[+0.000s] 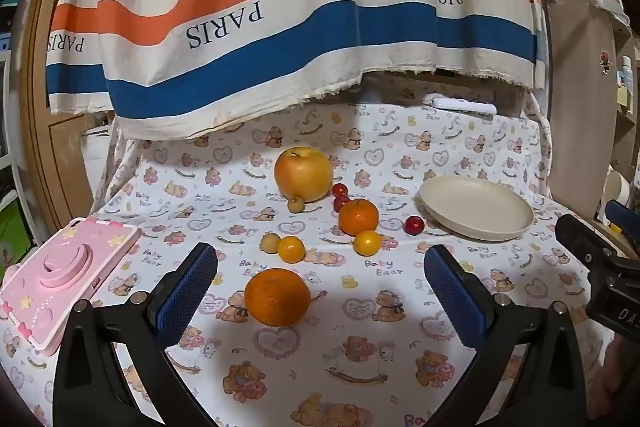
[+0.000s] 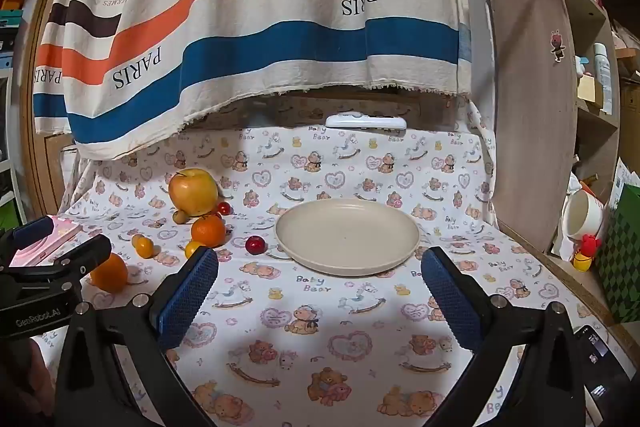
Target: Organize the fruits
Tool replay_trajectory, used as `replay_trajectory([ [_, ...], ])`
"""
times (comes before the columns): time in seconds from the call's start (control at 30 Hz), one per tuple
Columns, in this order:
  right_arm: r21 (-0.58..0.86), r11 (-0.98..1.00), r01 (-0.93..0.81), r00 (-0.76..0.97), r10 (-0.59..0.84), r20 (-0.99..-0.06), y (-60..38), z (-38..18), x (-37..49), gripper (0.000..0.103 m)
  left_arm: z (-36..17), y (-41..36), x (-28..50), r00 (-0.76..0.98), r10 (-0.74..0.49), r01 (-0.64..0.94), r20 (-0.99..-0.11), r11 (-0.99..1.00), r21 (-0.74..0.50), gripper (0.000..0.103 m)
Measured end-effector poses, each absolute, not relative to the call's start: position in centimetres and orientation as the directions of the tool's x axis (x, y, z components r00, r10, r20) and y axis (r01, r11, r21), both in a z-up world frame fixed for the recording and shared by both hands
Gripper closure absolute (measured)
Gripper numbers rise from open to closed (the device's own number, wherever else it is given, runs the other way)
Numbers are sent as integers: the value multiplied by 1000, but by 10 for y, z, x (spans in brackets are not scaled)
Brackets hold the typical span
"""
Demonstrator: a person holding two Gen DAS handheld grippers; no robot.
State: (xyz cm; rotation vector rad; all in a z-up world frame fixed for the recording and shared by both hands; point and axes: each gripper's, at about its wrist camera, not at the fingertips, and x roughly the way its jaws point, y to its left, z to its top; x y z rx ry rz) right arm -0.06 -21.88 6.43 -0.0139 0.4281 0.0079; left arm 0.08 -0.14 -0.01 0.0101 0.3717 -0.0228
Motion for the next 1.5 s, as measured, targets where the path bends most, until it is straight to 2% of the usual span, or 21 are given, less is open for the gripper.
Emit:
replay_trajectory([
  [0.2,-10,1000,-12,909,7,-418,-218,64,-1,1,2,-3,-4,939,-20,23,-343,1000,5,0],
  [0.4,-9,1000,-6,911,2,-412,-219,65,-3,1,0,0,1,927,-23,21,-375,1000,-9,0],
  [1.5,-9,1000,-8,911,4,-413,-218,62,-1,1,-6,4,2,926,-26,24,-377,1000,-12,0],
])
